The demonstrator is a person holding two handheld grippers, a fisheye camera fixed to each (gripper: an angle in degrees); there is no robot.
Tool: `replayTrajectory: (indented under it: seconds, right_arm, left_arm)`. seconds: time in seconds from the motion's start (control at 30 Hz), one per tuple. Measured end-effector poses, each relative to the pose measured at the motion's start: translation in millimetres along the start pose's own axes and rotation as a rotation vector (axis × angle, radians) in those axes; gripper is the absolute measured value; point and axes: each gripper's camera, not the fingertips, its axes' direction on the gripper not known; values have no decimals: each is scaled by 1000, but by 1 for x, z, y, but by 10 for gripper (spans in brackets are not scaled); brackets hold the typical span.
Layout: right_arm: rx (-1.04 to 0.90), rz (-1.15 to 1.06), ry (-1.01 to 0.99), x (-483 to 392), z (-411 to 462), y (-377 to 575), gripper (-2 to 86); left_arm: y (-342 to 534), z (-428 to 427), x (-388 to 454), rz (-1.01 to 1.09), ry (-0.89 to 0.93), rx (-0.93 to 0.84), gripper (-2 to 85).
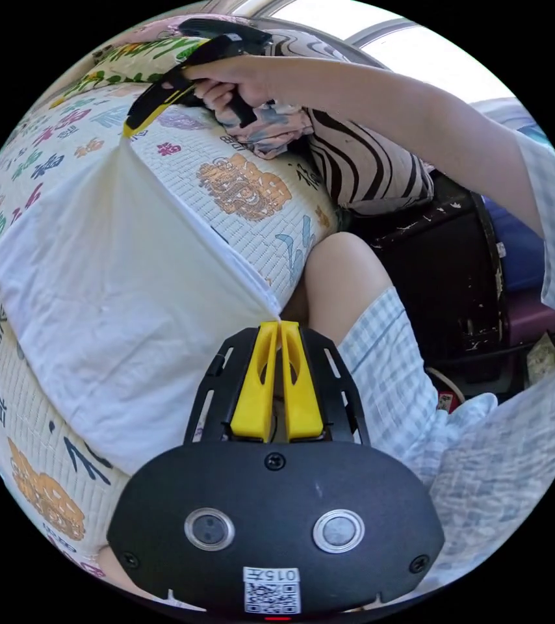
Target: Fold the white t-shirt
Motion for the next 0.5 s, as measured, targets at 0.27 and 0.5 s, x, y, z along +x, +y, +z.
replayTrajectory:
  seconds: [0.27,0.5]
  right_arm:
    - [71,117,-51,77,-6,42,-6]
    - [-15,60,-88,93,17,79,54]
  left_arm:
    - [-61,49,-1,37,-11,-95,17]
    - [-71,27,-15,126,244,-152,116]
